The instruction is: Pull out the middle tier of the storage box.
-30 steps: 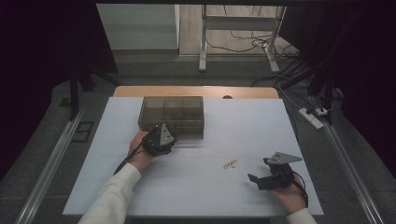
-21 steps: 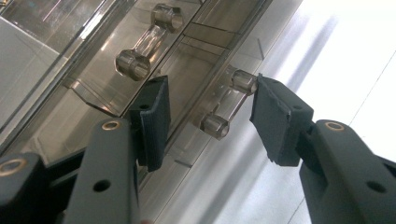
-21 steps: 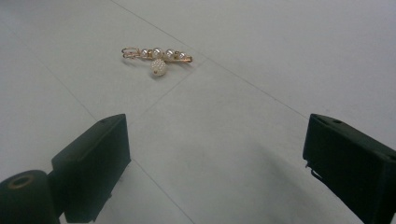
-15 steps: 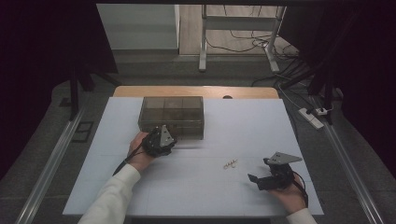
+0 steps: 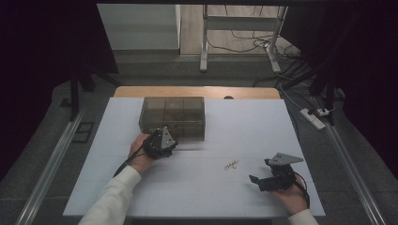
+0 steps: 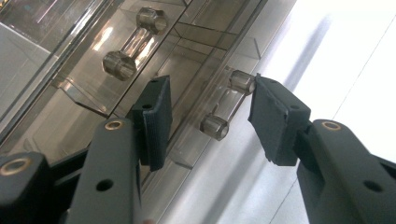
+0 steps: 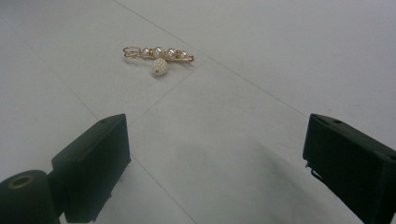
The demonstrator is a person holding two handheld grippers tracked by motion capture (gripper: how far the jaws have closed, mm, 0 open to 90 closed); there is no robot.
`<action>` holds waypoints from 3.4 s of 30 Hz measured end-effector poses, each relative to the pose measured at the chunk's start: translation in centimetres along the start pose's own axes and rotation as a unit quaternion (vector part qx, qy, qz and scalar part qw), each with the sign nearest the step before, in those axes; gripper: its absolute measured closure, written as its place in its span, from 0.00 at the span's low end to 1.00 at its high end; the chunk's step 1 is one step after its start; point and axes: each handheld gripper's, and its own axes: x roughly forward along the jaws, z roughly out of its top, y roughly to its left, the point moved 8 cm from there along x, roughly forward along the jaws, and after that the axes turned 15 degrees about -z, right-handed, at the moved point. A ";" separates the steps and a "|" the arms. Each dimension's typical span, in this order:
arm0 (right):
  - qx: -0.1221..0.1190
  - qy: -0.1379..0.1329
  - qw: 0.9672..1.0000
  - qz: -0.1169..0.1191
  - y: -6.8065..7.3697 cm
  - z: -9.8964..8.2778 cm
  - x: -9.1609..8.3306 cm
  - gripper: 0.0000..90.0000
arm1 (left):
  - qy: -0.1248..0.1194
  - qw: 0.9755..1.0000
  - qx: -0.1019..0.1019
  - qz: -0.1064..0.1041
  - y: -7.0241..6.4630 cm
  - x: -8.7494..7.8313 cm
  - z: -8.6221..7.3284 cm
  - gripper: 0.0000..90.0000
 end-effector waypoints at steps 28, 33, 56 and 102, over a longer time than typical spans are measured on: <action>0.001 -0.001 1.000 0.002 0.0 0.0 -0.1 0.08 | 0.002 1.000 0.016 -0.003 -0.9 -0.3 0.1 0.57; 0.000 -0.001 1.000 0.002 0.0 0.0 -0.1 0.08 | 0.003 1.000 0.018 -0.004 -1.0 -0.3 0.1 0.57; 0.001 -0.002 1.000 0.002 -0.1 0.0 -0.1 0.08 | 0.004 1.000 0.023 -0.005 -1.4 -0.5 0.0 0.57; 0.003 0.002 1.000 0.003 -0.1 -0.1 -0.1 0.08 | 0.005 0.999 0.030 -0.011 -2.3 -1.1 -0.4 0.58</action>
